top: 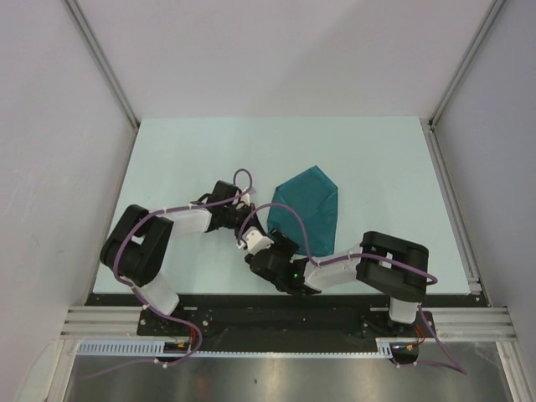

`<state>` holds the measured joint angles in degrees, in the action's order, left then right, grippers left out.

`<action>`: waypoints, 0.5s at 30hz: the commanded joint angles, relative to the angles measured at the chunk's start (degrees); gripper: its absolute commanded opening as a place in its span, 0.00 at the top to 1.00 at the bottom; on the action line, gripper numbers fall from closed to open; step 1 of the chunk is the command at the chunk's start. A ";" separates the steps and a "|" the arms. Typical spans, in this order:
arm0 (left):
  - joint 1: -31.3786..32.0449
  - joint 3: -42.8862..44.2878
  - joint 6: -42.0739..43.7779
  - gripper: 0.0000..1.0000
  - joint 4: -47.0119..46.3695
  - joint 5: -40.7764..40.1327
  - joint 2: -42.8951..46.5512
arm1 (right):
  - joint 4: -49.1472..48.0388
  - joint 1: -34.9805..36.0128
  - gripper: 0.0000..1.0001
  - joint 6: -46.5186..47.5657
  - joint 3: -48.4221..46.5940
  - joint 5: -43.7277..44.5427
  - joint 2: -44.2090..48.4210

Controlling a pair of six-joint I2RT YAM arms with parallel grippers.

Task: Fold the napkin, place the utensils inside, and roll it up
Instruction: Roll the napkin with the utensil

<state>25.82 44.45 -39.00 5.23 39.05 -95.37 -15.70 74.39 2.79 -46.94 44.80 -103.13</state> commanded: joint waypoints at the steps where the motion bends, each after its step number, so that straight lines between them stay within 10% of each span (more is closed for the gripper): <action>1: -1.04 1.87 0.42 1.00 0.48 1.91 0.10 | 1.37 0.23 0.21 -1.37 -1.93 7.58 -2.16; 15: -2.01 1.78 1.03 1.00 1.01 1.73 0.19 | 17.44 -0.39 0.31 -13.24 0.44 12.51 -0.84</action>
<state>24.45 44.47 -38.94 6.35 39.40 -95.37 -7.62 74.39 -4.95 -47.86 55.77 -104.47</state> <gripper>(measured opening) 0.011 0.707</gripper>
